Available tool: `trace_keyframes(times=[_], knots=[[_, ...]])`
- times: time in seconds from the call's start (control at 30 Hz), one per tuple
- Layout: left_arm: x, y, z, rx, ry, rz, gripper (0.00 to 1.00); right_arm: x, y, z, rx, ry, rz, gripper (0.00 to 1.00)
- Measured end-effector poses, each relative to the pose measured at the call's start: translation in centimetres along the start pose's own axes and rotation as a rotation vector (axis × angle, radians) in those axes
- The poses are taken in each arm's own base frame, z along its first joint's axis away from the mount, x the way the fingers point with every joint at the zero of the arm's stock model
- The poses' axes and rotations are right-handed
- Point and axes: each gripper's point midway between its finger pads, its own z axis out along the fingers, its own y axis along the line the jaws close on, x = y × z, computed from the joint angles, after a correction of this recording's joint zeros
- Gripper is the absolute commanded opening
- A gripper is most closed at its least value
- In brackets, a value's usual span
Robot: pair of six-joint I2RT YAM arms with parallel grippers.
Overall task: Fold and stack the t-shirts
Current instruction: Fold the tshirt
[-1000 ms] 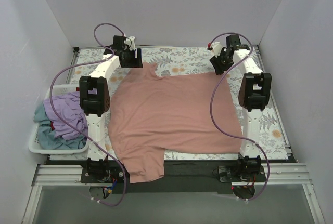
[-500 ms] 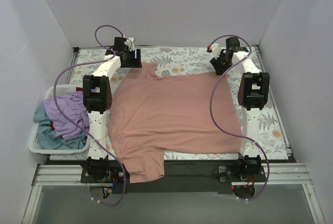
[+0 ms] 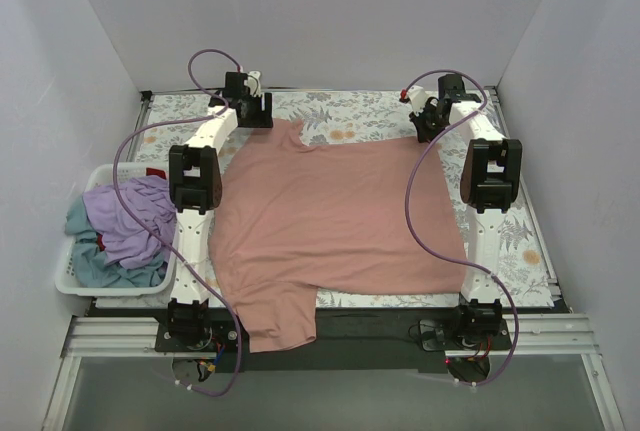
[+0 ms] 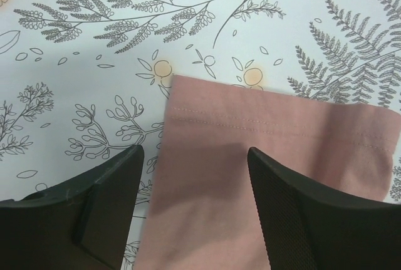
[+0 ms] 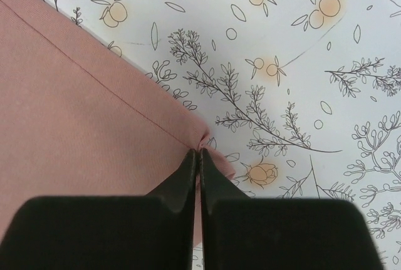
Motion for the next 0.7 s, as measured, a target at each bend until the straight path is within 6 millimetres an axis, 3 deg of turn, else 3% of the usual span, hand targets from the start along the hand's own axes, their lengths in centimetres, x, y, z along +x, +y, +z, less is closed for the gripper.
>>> trace_keyframes(times=[0.2, 0.43, 0.7], knots=[[0.5, 0.3, -0.1, -0.025, 0.005, 0.035, 0.64, 0.0, 0.0, 0.0, 0.002, -0.004, -0.014, 0.01], [2.3, 0.8, -1.8, -0.046, 0.067, 0.06, 0.65, 0.0, 0.0, 0.0, 0.002, -0.005, -0.022, 0.01], [3.3, 0.7, -2.5, -0.043, 0.11, 0.079, 0.54, 0.1, -0.2, -0.1, 0.008, -0.001, -0.037, 0.01]])
